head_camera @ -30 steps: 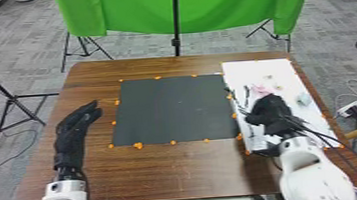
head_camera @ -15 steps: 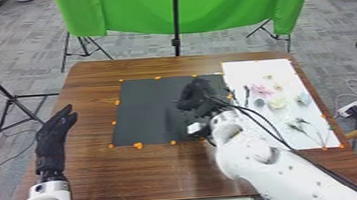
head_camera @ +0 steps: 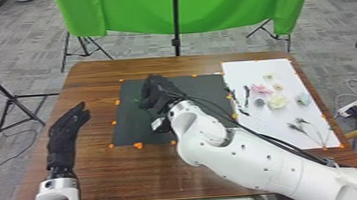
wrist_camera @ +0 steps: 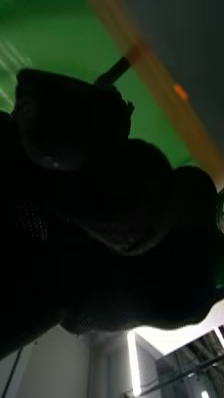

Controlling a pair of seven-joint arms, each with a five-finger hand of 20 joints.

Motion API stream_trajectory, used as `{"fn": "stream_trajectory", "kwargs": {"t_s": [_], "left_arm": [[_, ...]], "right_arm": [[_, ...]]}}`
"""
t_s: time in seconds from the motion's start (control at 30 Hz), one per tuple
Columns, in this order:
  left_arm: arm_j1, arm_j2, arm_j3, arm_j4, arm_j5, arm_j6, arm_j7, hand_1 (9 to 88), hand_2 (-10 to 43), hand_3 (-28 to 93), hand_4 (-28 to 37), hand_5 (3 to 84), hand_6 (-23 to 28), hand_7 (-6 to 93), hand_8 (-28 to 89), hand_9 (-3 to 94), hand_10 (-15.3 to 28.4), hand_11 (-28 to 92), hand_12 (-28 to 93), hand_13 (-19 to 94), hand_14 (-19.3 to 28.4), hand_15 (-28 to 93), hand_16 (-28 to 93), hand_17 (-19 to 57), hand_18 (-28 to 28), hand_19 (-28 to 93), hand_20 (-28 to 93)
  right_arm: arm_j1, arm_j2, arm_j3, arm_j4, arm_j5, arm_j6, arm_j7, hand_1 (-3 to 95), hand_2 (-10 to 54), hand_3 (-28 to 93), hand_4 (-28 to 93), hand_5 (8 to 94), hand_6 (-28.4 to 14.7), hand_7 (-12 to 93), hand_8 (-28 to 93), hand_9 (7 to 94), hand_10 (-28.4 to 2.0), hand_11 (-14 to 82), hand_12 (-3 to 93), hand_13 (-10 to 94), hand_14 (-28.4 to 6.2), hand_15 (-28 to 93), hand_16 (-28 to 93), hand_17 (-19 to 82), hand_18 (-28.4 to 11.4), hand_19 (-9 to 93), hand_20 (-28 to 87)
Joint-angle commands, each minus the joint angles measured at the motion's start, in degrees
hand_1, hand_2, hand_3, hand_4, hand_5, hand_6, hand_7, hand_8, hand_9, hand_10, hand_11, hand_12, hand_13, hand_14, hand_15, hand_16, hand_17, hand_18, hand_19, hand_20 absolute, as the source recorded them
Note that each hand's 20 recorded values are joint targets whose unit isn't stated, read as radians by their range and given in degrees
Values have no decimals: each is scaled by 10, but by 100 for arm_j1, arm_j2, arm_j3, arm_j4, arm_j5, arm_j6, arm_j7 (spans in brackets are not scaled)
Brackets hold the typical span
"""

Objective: Arrange flowers

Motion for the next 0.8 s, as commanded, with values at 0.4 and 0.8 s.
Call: {"fn": "stream_trajectory", "kwargs": {"t_s": [0.4, 0.8], "left_arm": [[-36, -54, -54, 85, 31, -636, -65, 264, -95, 659, -205, 397, 22, 104, -44, 395, 111, 133, 171, 297, 154, 173, 54, 5, 138, 46, 205], [-20, -123, -44, 102, 36, -733, -148, 259, -95, 660, -209, 403, 24, 105, -44, 400, 113, 135, 173, 298, 156, 173, 58, 4, 139, 46, 206]], "right_arm": [[-297, 179, 126, -179, -353, -537, -18, 610, -95, 148, 88, 799, -48, 240, 5, 872, -149, 323, 246, 937, -25, 504, 247, 751, -23, 810, 444], [-390, 454, 173, -491, -576, -2209, 317, 283, 41, 664, -52, 780, -53, 136, -73, 852, -156, 328, 262, 937, -46, 494, 312, 694, -77, 920, 381]]}}
